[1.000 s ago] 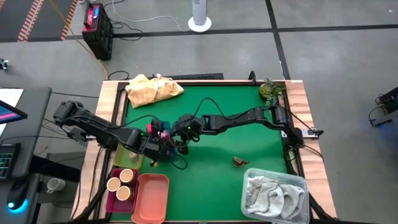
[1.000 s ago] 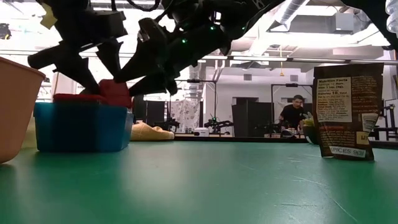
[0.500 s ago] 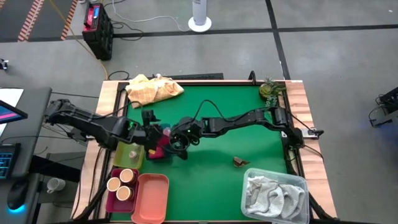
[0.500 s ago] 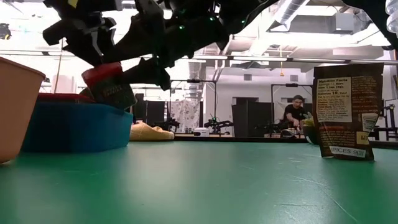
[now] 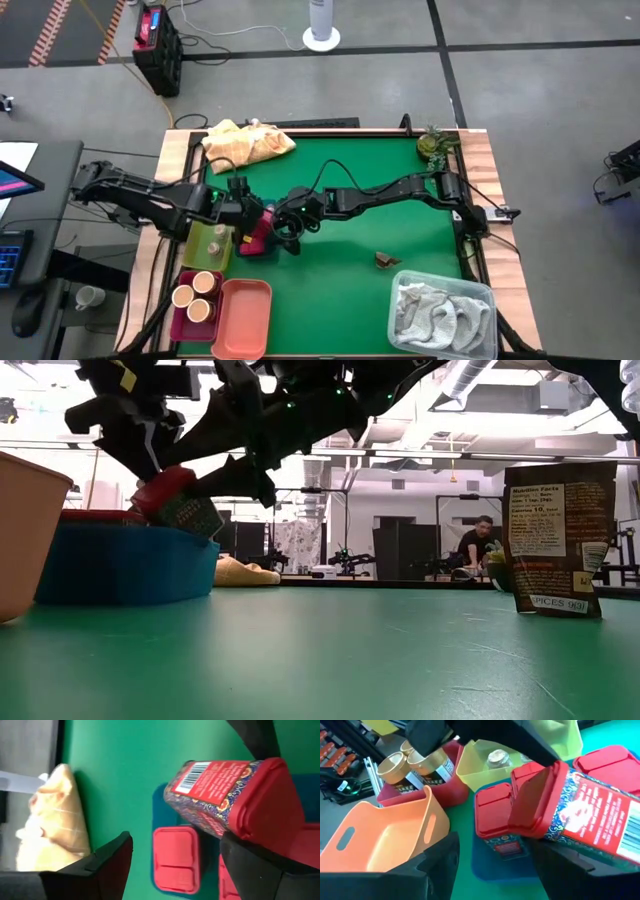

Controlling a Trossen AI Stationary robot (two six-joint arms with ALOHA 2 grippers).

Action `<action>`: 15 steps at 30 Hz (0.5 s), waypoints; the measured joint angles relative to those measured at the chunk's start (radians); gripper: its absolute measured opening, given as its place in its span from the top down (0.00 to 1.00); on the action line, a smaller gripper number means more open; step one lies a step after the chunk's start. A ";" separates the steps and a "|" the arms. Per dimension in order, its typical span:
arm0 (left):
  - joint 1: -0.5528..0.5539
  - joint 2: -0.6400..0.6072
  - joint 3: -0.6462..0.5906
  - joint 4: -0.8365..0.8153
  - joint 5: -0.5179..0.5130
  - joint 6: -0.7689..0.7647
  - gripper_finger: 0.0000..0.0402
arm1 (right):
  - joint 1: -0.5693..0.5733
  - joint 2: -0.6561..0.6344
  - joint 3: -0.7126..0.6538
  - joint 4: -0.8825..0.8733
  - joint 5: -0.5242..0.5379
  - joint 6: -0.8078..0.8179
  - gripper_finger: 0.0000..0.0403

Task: Sort spices by type
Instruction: Put the red seasoning can into the blue bin

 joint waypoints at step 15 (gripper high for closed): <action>0.068 -0.002 -0.001 0.069 0.243 -0.007 0.28 | -0.016 0.000 0.012 0.130 0.040 0.111 0.31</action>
